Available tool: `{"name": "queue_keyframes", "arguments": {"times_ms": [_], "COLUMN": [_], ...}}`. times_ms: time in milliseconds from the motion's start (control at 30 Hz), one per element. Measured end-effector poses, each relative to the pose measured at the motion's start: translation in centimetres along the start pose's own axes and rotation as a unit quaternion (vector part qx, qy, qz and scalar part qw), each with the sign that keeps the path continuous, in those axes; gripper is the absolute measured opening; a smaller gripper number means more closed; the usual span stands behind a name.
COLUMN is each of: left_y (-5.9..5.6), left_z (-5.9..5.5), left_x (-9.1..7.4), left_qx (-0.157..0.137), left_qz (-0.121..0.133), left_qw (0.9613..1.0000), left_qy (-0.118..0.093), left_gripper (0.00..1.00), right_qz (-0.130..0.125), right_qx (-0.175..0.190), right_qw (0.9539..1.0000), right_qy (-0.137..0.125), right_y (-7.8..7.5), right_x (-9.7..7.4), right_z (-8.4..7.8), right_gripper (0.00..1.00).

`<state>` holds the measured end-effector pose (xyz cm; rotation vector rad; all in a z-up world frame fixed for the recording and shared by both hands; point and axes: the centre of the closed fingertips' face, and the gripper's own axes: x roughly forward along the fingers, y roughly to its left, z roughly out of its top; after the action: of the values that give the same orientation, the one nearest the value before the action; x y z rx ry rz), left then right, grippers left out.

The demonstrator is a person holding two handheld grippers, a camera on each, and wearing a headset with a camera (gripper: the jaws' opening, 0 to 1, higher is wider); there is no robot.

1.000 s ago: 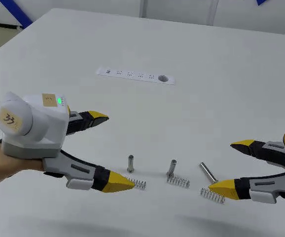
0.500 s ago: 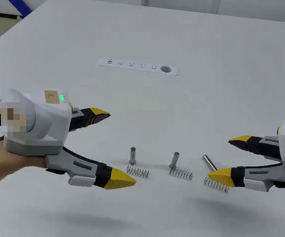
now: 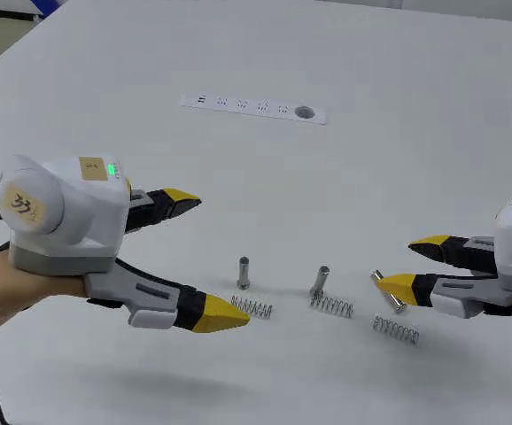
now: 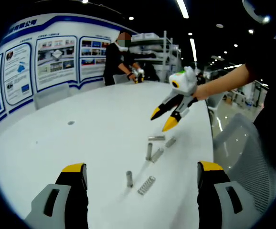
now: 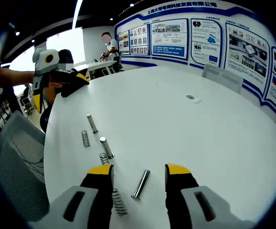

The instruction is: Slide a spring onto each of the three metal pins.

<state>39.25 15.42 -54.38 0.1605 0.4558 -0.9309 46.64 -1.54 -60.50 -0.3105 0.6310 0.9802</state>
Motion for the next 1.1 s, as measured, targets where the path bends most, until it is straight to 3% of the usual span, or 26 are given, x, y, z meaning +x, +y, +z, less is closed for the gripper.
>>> {"name": "queue_keyframes", "arguments": {"times_ms": [167, 300, 567, 900, 1100], "left_y": [-0.1, -0.1, 0.3, 0.3, 0.4], "left_z": [-0.2, 0.2, -0.2, -0.6, -0.2], "left_x": [0.1, 0.1, -0.2, -0.1, -0.1], "left_qx": [-0.006, -0.02, -0.022, -0.03, -0.036], "left_qz": [0.0, 0.002, 0.009, 0.01, 0.009], "left_qw": [1.0, 0.9997, 0.9997, 0.9995, 0.9992], "left_qy": [0.001, -0.013, -0.009, -0.007, -0.015], "left_gripper": [0.97, 0.97, 0.96, 0.96, 0.96], "right_qz": [-0.002, -0.01, -0.024, -0.033, -0.037], "right_qx": [0.005, 0.017, 0.058, 0.068, 0.07], "right_qw": [0.9997, 0.9991, 0.9971, 0.9948, 0.9931], "right_qy": [0.022, 0.037, 0.042, 0.068, 0.086], "right_y": [-0.2, -0.3, -1.2, -1.5, -1.2], "right_x": [1.3, 2.0, 3.0, 4.0, 4.3], "right_z": [-1.1, -1.8, -2.2, -3.3, -4.0], "right_gripper": [0.38, 0.31, 0.26, 0.19, 0.17]}}
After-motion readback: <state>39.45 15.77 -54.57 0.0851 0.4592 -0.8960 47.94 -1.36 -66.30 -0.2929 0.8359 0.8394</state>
